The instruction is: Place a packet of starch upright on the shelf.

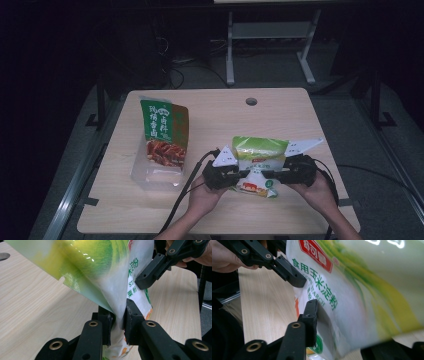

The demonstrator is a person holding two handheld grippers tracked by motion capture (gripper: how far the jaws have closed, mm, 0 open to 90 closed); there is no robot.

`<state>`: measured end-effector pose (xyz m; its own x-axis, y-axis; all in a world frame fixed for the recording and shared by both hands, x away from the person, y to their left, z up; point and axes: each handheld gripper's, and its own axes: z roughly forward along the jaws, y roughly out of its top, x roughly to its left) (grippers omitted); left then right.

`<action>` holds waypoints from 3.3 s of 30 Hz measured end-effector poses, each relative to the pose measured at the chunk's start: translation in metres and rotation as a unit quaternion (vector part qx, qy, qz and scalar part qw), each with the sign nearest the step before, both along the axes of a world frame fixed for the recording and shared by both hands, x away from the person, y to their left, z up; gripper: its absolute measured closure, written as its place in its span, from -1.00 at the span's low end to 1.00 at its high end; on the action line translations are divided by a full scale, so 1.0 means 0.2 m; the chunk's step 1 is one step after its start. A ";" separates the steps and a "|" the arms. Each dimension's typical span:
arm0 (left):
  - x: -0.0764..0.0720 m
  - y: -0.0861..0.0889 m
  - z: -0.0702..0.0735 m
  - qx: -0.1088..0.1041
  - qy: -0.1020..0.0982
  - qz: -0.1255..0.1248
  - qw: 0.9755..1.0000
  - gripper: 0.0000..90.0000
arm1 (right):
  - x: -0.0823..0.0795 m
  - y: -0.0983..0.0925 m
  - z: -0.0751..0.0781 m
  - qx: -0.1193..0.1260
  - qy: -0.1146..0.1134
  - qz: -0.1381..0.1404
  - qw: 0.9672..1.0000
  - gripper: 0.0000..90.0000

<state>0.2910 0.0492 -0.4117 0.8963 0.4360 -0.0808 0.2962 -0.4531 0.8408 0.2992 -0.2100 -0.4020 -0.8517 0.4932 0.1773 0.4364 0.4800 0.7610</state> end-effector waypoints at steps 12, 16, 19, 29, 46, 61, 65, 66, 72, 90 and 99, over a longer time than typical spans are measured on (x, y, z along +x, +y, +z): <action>0.00 0.04 0.00 0.001 0.003 0.002 1.000 0.71 | 0.03 0.05 0.01 -0.001 0.011 0.009 1.000 0.63; 0.00 0.05 0.00 -0.002 0.004 0.005 1.000 0.68 | 0.02 0.05 0.02 -0.004 0.008 0.010 1.000 0.78; 0.00 0.06 0.00 -0.004 0.007 0.008 1.000 0.61 | 0.01 0.05 0.02 -0.005 0.006 0.013 1.000 0.86; -0.02 0.12 0.01 -0.002 0.016 0.026 1.000 0.33 | -0.01 0.06 0.05 -0.003 -0.005 0.007 1.000 0.92; -0.12 0.24 0.02 0.005 0.008 0.031 0.999 0.07 | 0.02 0.08 0.15 -0.019 -0.021 -0.008 1.000 0.92; -0.21 0.33 0.01 0.008 -0.003 0.029 1.000 -0.02 | 0.08 0.20 0.24 -0.025 -0.023 0.002 0.999 0.93; -0.24 0.34 0.00 0.004 0.000 0.034 0.999 -0.03 | 0.09 0.24 0.26 -0.019 -0.027 0.007 0.999 0.93; -0.24 0.34 0.00 0.004 0.000 0.034 0.999 -0.04 | 0.09 0.25 0.27 -0.017 -0.028 0.010 0.999 0.93; -0.26 0.35 0.00 0.002 -0.001 0.032 0.999 -0.05 | 0.09 0.31 0.31 -0.011 -0.032 0.021 0.999 0.93; -0.33 0.38 0.01 0.010 -0.018 0.026 0.999 -0.15 | 0.13 0.60 0.50 0.001 -0.047 0.059 0.997 0.93; -0.36 0.41 0.00 0.004 -0.020 0.029 0.999 -0.17 | 0.15 0.79 0.58 0.010 -0.066 0.089 0.994 0.93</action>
